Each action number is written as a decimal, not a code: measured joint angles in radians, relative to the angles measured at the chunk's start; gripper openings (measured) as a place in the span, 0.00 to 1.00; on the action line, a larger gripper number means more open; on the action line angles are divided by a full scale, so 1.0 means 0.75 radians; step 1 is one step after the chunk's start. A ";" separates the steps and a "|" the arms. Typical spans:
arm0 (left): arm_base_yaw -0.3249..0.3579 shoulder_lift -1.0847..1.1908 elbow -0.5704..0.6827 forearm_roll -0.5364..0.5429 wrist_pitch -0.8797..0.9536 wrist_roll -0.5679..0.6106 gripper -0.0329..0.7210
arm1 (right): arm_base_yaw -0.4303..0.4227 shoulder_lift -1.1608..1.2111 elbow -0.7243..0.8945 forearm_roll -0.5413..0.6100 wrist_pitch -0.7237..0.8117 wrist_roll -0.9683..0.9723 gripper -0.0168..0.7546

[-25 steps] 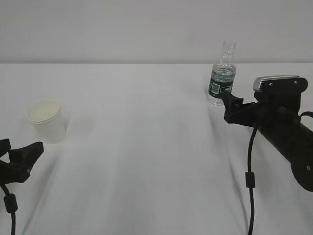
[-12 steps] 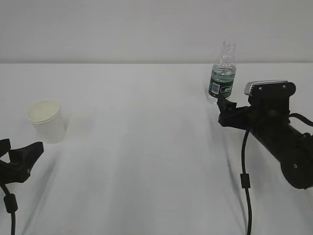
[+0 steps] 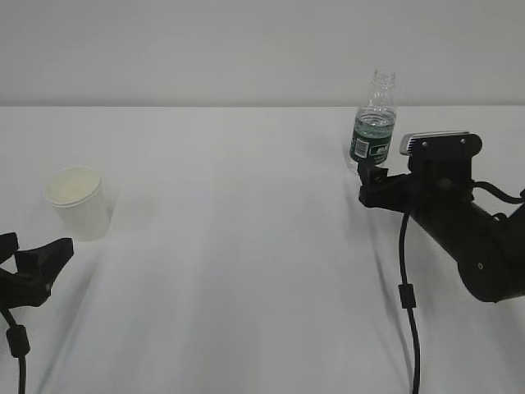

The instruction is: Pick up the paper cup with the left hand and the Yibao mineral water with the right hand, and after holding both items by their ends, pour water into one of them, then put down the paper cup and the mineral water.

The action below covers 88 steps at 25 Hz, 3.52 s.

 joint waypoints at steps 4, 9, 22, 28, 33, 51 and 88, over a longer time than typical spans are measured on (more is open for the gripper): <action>0.000 0.000 0.000 0.000 0.000 0.000 0.83 | 0.000 0.002 -0.035 0.000 0.044 0.000 0.91; 0.000 0.000 0.000 0.000 0.000 0.000 0.83 | 0.000 0.005 -0.081 0.000 0.118 0.000 0.90; 0.000 0.000 0.000 0.000 0.000 0.000 0.83 | -0.002 0.077 -0.170 0.000 0.176 0.000 0.90; 0.000 0.000 0.000 0.000 0.000 0.000 0.83 | -0.002 0.077 -0.219 0.006 0.204 -0.007 0.90; 0.000 0.000 0.000 0.000 0.000 0.000 0.83 | -0.010 0.077 -0.243 0.053 0.245 -0.029 0.90; 0.000 0.000 0.000 0.000 0.000 0.000 0.81 | -0.036 0.158 -0.332 0.041 0.276 -0.033 0.89; 0.000 0.000 0.000 0.000 0.000 0.000 0.83 | -0.048 0.200 -0.456 0.035 0.333 -0.040 0.88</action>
